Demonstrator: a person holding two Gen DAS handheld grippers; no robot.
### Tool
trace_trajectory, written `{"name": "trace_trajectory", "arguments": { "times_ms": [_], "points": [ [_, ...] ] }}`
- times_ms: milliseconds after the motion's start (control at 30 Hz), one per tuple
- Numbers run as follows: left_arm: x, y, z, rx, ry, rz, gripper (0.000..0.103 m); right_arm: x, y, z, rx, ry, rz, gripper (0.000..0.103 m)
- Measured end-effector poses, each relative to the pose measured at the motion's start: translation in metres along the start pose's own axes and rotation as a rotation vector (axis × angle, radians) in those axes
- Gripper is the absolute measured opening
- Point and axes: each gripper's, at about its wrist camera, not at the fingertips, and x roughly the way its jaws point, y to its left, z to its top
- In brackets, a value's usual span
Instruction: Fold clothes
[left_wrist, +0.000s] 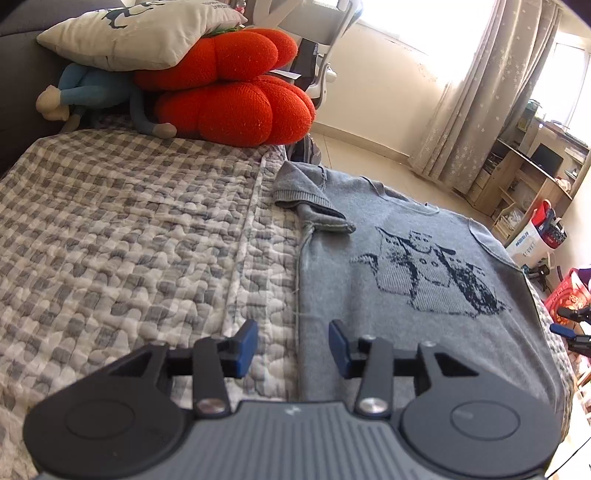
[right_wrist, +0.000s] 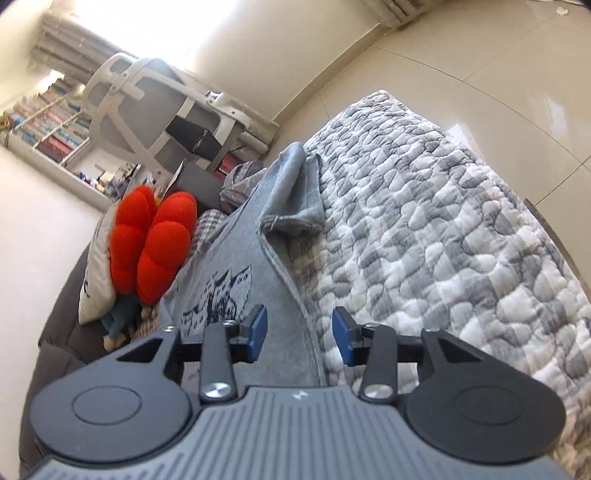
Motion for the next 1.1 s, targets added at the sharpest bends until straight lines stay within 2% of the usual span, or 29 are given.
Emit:
{"name": "trace_trajectory", "arguments": {
  "times_ms": [33, 133, 233, 367, 400, 467, 500, 567, 600, 633, 767, 933, 1000, 1100],
  "points": [
    [0.008, -0.003, 0.011, -0.005, -0.007, -0.006, 0.055, 0.007, -0.002, 0.011, 0.040, -0.014, 0.014, 0.045],
    [0.036, -0.011, 0.042, -0.031, -0.015, -0.025, 0.065, 0.033, -0.001, 0.037, 0.098, -0.019, 0.000, 0.050],
    [0.074, -0.013, 0.068, -0.078, -0.005, -0.012, 0.069, 0.060, 0.001, 0.049, 0.115, -0.028, -0.088, 0.050],
    [0.128, -0.012, 0.090, -0.093, 0.029, 0.059, 0.069, 0.079, 0.016, 0.053, 0.049, -0.049, -0.123, 0.050],
    [0.140, -0.010, 0.094, -0.092, 0.037, 0.084, 0.071, 0.084, 0.019, 0.053, 0.023, -0.043, -0.137, 0.046],
    [0.161, -0.004, 0.101, -0.122, 0.042, 0.127, 0.071, 0.094, 0.026, 0.051, -0.041, -0.032, -0.196, 0.011],
    [0.168, -0.002, 0.102, -0.130, 0.045, 0.124, 0.071, 0.097, 0.029, 0.050, -0.076, -0.038, -0.226, 0.009],
    [0.181, 0.001, 0.103, -0.145, 0.053, 0.118, 0.061, 0.096, 0.034, 0.052, -0.132, -0.064, -0.262, 0.008],
    [0.186, 0.002, 0.104, -0.147, 0.055, 0.117, 0.028, 0.093, 0.036, 0.054, -0.159, -0.079, -0.280, 0.008],
    [0.186, -0.002, 0.104, -0.113, 0.045, 0.122, 0.008, 0.089, 0.039, 0.056, -0.186, -0.102, -0.299, 0.008],
    [0.180, -0.008, 0.109, -0.017, 0.016, 0.142, 0.004, 0.068, 0.047, 0.069, -0.289, -0.192, -0.370, 0.007],
    [0.156, 0.019, 0.126, -0.027, -0.054, 0.180, 0.004, 0.037, 0.059, 0.068, -0.374, -0.319, -0.397, 0.006],
    [0.147, 0.033, 0.128, -0.029, -0.070, 0.202, 0.004, 0.042, 0.059, 0.057, -0.399, -0.328, -0.433, 0.006],
    [0.147, 0.052, 0.117, 0.005, -0.029, 0.243, 0.004, 0.057, 0.042, 0.041, -0.413, -0.285, -0.517, 0.006]
  ]
}}
